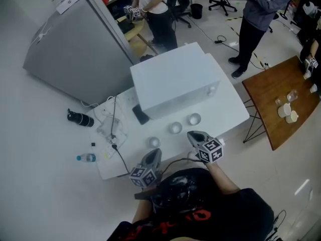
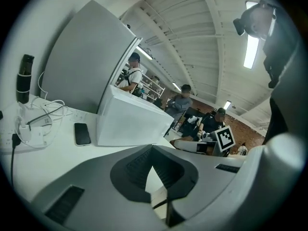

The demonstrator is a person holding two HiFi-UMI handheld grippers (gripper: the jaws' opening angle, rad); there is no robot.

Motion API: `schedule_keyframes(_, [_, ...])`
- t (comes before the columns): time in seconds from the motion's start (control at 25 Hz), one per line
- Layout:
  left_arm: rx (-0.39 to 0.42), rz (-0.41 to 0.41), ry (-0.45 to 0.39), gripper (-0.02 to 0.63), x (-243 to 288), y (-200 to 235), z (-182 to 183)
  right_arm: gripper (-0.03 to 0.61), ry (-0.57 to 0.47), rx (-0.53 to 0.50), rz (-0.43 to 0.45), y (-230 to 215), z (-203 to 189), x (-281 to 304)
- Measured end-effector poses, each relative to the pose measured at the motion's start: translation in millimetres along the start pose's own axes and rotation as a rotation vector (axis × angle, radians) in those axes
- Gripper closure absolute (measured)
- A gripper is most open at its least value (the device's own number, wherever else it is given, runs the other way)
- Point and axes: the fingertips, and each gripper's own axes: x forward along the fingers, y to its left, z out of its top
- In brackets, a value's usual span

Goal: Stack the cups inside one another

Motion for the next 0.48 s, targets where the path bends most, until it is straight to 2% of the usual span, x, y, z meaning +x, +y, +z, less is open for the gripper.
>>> schedule_keyframes(0.12, [0.015,-0.05,0.022,0.614,16.2,-18.7,3.5,0.574,0.001,0.008,-0.022,-23.6,-2.3,-6.8])
schedule_keyframes(0.24, [0.028,-0.082,0.048,0.614,26.9,-12.8,1.9,0.572,0.006,-0.007,-0.041,-33.7,-10.7,-11.5])
schedule_keyframes(0.36, [0.04,-0.152,0.02,0.614,29.7,-18.4,25.4,0.572,0.034,-0.097,-0.064,-40.3,-17.6,-11.9])
schedule_keyframes(0.48, [0.097,-0.188,-0.027,0.614,24.0,-18.5,50.8,0.571,0.097,-0.214,-0.143,-56.2,-24.8,-7.5])
